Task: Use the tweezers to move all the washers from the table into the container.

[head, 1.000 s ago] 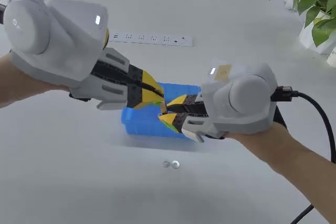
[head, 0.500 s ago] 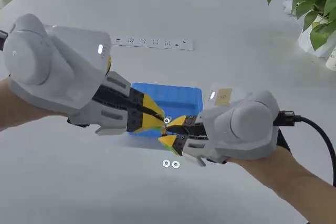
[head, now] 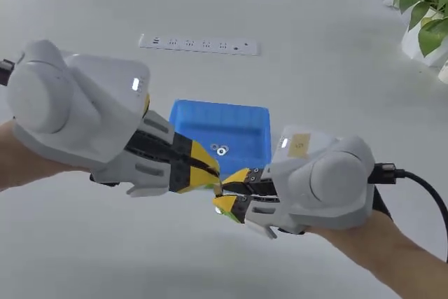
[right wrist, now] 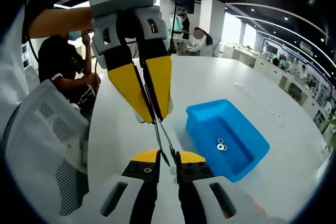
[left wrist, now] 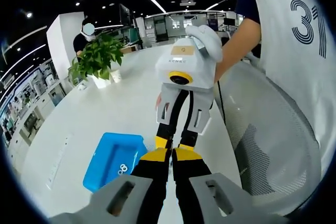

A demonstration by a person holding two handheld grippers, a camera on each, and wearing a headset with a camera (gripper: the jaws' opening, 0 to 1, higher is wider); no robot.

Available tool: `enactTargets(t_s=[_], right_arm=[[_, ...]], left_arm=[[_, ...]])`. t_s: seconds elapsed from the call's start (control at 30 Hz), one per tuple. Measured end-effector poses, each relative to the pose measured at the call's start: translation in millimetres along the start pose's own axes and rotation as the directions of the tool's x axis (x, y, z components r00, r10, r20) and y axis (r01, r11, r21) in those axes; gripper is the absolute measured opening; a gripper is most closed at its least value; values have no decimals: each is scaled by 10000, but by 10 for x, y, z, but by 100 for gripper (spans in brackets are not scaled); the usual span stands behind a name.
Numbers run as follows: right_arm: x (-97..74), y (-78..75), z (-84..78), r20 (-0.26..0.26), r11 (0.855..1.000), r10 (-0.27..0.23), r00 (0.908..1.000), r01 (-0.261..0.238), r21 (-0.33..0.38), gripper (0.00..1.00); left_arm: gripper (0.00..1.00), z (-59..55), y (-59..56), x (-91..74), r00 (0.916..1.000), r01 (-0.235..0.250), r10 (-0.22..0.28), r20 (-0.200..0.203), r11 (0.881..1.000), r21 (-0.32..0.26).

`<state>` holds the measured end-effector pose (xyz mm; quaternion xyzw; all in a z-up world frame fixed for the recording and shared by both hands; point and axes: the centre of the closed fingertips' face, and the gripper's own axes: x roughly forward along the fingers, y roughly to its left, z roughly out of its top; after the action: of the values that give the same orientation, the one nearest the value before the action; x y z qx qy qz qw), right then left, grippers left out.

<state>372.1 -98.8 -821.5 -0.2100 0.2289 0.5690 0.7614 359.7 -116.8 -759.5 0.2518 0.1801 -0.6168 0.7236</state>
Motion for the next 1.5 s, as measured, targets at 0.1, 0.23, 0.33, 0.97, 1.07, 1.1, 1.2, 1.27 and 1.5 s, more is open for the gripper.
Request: enactTargets(t_s=[0.1, 0.23, 0.33, 0.97, 1.07, 1.1, 1.2, 1.27, 1.5], right_arm=[[22, 7, -29, -29, 10000, 35, 10000, -34, 63, 13], [56, 3, -71, -77, 9997, 100, 9999, -98, 211, 13], [79, -7, -94, -90, 9994, 144, 9999, -141, 325, 13], [177, -54, -221, -250, 9975, 310, 9992, -294, 648, 14], [178, -59, -233, -274, 9977, 350, 9990, -333, 589, 14], [178, -60, -235, -271, 9975, 376, 9989, -359, 607, 14], [177, -60, -243, -278, 9973, 408, 9988, -391, 622, 14], [179, -58, -248, -277, 9972, 434, 9987, -416, 624, 14], [196, -54, -240, -270, 9972, 479, 9985, -463, 596, 14]], left_arm=[[6, -33, 1, 23, 10000, 37, -38, -15, 10000, -80], [6, -86, 4, 57, 9999, 113, -115, -113, 9999, -130], [6, -108, 8, 77, 9999, 152, -154, -61, 9995, -280], [6, -224, 60, 238, 9995, 301, -306, -63, 9971, -694], [6, -218, 62, 253, 9994, 345, -347, -27, 9970, -698], [6, -217, 60, 257, 9993, 366, -368, -15, 9968, -712], [6, -220, 63, 274, 9992, 407, -409, -8, 9965, -731], [6, -220, 66, 278, 9991, 418, -417, 25, 9962, -766], [6, -224, 69, 270, 9989, 457, -459, -9, 9963, -730]])
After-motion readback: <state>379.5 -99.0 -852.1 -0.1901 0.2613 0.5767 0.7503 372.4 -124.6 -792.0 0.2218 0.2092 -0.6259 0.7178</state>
